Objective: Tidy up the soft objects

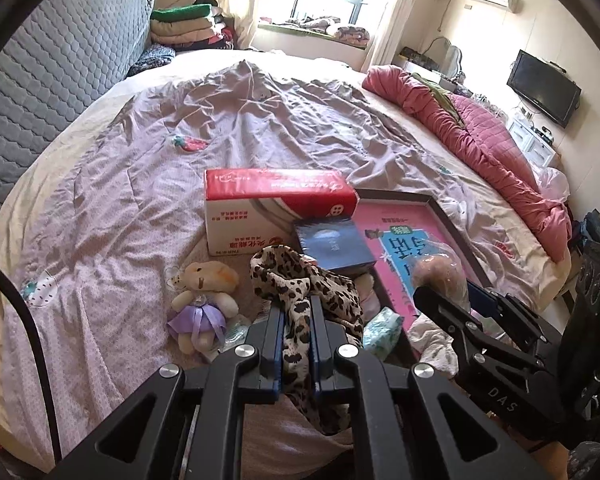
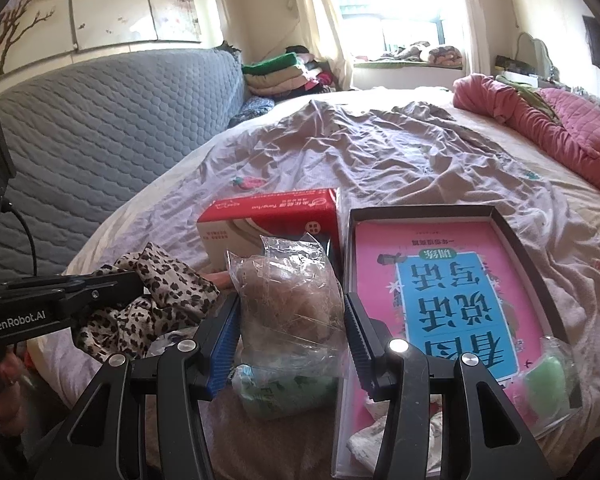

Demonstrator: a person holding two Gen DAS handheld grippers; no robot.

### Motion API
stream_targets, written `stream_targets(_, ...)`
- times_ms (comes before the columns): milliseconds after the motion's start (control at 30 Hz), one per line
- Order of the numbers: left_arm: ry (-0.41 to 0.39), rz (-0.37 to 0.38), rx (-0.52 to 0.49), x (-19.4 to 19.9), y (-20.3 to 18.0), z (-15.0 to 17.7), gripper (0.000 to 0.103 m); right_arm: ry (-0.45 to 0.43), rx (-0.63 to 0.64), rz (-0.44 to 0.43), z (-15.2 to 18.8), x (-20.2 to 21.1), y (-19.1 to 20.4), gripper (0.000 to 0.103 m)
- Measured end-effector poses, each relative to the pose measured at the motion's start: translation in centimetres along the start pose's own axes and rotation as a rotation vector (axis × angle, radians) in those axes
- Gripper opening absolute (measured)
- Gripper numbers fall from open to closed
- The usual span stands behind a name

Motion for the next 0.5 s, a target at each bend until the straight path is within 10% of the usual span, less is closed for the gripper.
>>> stream_targets(500, -0.035, 0.049, -0.040, 1.9, -5.5, -1.1, 0.010, -0.072, -0.045, 0.056, -1.9, 4.7, -3.2, 0.052)
Point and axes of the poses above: each gripper's, at about its wrist camera, not at the fingertips, and x roughly against the way its jaws point, y to its left, z to its underside, the point moved 6 cm from there along -x, roughly the way its jaws point, and after that the axes turned 4 degrees about z, right-handed, at the moved point
